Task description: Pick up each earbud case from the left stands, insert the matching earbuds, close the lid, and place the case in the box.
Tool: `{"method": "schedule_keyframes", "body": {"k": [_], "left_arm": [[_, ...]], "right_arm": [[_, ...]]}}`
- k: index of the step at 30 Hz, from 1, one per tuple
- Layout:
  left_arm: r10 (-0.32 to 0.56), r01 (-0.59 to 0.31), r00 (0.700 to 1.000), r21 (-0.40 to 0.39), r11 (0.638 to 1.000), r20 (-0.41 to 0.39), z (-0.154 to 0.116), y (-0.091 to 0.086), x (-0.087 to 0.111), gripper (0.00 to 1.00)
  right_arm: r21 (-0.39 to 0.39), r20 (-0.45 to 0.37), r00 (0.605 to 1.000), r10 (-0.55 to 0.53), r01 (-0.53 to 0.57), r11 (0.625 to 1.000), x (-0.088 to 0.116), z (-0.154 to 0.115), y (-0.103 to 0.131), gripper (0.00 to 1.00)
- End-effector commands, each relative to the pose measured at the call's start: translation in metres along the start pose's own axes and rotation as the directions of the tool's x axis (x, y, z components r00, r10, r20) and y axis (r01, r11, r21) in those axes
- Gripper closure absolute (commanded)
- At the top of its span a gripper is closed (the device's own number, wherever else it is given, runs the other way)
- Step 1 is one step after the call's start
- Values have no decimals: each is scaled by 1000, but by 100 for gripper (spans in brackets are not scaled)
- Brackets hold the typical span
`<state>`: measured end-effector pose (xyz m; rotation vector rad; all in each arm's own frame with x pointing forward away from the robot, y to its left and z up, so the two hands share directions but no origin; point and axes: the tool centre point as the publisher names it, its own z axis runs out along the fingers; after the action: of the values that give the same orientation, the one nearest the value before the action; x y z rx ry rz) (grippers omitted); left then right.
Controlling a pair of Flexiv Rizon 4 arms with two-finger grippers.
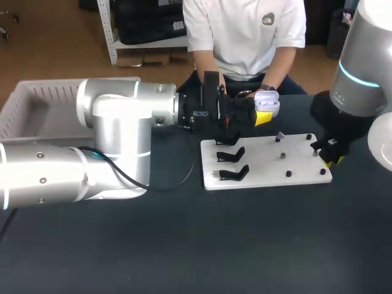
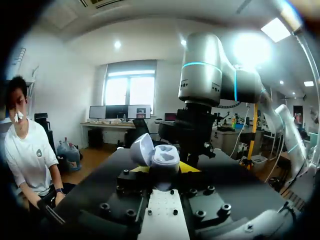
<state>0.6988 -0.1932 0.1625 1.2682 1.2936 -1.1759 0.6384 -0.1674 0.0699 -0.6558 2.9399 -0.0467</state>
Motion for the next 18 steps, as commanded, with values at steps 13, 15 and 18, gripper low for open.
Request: {"method": "schedule_keyframes", "body": {"k": [13,15,18], "left_arm": [[3,-3,1000,-1,1000,6,0,1,1,100],[3,-3,1000,-1,1000,6,0,1,1,100],[3,-3,1000,-1,1000,6,0,1,1,100]], "right_arm": [[59,-66,984,164,-160,985,10,-84,15,100],[59,-66,984,164,-160,985,10,-84,15,100],[59,-66,984,164,-160,985,10,-84,15,100]]}}
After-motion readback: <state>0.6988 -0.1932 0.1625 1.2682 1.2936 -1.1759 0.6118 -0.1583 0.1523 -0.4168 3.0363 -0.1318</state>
